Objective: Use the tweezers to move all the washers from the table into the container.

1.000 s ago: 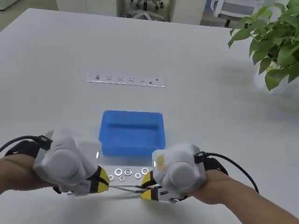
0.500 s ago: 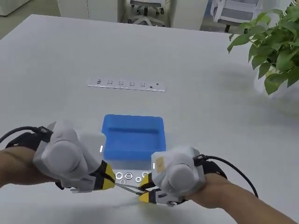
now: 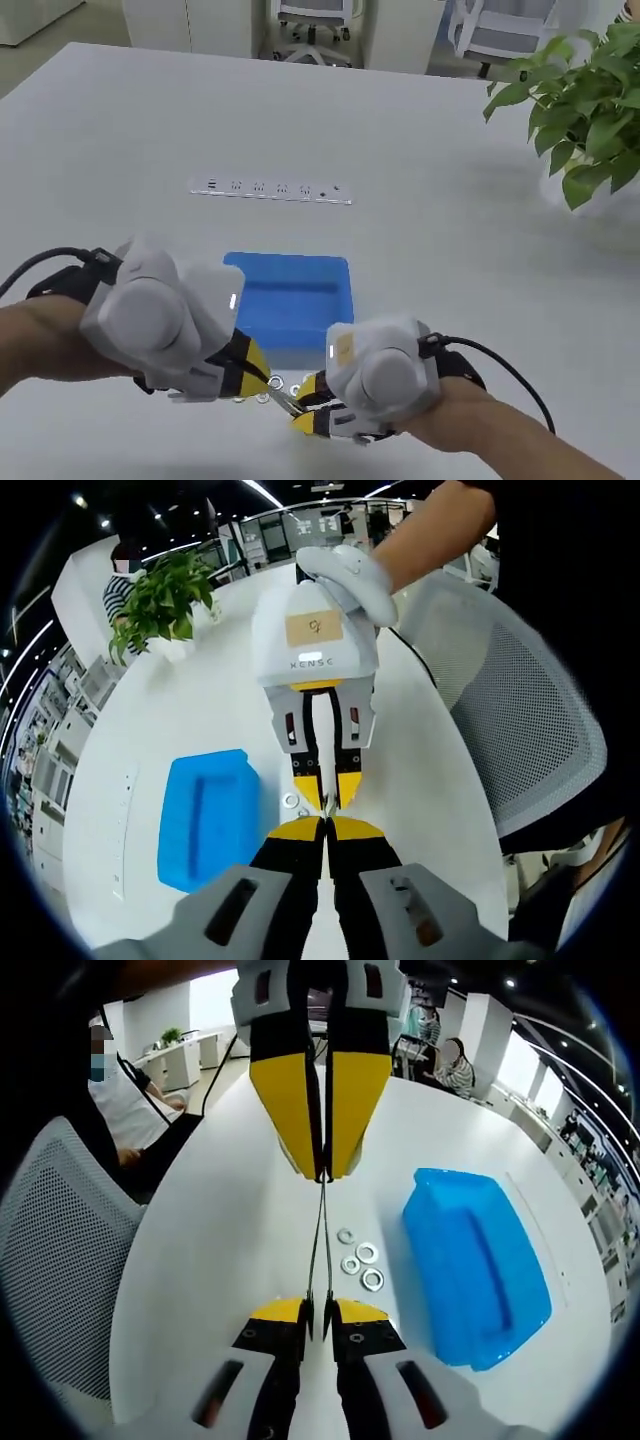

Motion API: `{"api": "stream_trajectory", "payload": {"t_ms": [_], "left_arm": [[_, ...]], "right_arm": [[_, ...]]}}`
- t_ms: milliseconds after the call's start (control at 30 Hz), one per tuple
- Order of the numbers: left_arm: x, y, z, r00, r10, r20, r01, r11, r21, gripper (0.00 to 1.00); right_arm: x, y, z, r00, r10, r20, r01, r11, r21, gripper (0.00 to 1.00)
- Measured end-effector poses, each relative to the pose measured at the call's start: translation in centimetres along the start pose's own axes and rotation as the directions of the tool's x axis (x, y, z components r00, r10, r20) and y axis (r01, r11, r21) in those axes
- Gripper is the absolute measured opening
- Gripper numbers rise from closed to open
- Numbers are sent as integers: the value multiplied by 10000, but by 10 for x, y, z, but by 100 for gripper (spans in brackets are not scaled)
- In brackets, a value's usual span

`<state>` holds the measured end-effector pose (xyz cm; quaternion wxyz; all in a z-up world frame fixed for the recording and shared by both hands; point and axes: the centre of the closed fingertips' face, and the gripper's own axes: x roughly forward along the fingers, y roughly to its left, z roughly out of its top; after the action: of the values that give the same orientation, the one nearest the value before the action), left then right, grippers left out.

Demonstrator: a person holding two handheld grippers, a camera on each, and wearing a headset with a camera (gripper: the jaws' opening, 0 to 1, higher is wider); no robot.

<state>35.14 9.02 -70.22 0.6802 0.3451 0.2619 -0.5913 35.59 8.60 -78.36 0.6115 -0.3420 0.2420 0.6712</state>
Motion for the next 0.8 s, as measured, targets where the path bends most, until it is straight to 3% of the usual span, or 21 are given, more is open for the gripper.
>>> {"api": "stream_trajectory", "payload": {"t_ms": [233, 800], "left_arm": [[-1, 2, 11, 9998, -24, 181, 20, 9998, 187, 6], [6, -2, 23, 9986, -321, 430, 306, 9989, 349, 6]], "right_arm": [[-2, -2, 5, 9998, -73, 169, 71, 9999, 124, 12], [3, 3, 10, 9991, 25, 413, -36, 9996, 269, 12]]}}
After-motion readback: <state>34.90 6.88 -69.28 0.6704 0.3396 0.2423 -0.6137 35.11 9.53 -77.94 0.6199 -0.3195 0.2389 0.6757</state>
